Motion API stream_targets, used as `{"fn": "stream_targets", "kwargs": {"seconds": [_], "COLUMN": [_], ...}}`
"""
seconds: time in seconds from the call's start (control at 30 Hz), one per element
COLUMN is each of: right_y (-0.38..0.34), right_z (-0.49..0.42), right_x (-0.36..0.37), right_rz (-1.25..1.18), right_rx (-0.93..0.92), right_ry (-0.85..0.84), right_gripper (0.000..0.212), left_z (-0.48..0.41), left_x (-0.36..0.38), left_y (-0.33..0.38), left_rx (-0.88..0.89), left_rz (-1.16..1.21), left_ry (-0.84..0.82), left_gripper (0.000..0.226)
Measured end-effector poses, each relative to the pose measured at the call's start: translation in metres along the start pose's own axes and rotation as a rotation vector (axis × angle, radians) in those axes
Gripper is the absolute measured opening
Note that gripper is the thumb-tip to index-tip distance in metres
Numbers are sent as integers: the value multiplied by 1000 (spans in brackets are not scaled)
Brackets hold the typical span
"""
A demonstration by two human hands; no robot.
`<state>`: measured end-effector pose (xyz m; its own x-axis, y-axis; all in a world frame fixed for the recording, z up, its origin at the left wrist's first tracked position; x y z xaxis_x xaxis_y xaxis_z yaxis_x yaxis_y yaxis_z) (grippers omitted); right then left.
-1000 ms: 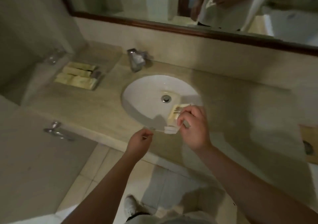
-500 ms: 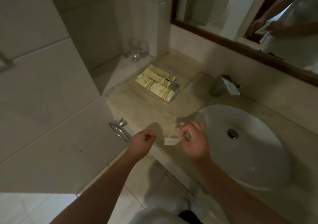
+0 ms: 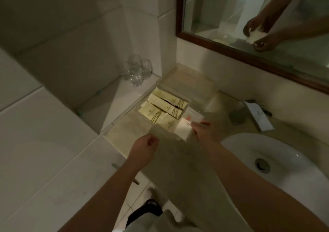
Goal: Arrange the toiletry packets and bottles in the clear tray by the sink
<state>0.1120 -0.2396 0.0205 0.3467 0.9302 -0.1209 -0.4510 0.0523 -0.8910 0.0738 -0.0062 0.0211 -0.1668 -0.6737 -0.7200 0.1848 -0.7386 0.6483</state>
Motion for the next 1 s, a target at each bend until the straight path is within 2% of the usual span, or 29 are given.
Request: {"fn": "stream_targets", "kwargs": {"seconds": [0.13, 0.23, 0.37, 0.43, 0.57, 0.67, 0.8, 0.9, 1.0], "right_y": [-8, -10, -10, -15, -18, -14, -12, -5, 1], "right_z": [-32, -50, -63, -66, -59, -53, -50, -50, -49], "right_x": [15, 27, 41, 45, 44, 46, 58, 61, 56], "right_rz": [-28, -24, 63, 190, 557, 688, 973, 1065, 1098], "right_rx": [102, 144, 157, 123, -73, -232, -432, -398, -339], "right_ry": [125, 240, 284, 284, 343, 294, 113, -23, -5], "right_gripper": [30, 32, 32, 32, 50, 46, 47, 54, 55], "left_z": [-54, -96, -141, -153, -157, -153, -150, -150, -149], "left_x": [1, 0, -2, 1, 16, 30, 41, 44, 50], "left_y": [22, 34, 41, 47, 63, 63, 57, 60, 63], "left_rx": [128, 212, 279, 363, 630, 690, 695, 695, 783], "left_rz": [19, -6, -66, -177, -324, -415, -573, -581, -608], "left_ry": [-93, -178, -183, -182, -217, -254, -219, -208, -237], "left_gripper": [10, 12, 14, 21, 26, 28, 39, 40, 41]}}
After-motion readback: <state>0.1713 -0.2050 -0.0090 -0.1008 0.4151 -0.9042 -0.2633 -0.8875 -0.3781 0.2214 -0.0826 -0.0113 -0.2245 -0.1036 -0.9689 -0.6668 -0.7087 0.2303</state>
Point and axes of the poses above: each hand's wrist, its own z-axis away from the middle knuckle, its own x-axis out of the palm, y = z × x, the point moved 3 cm from there along -z, towards the middle knuckle, and after that the axes turned 9 degrees about -z, right-handed, at the moved point
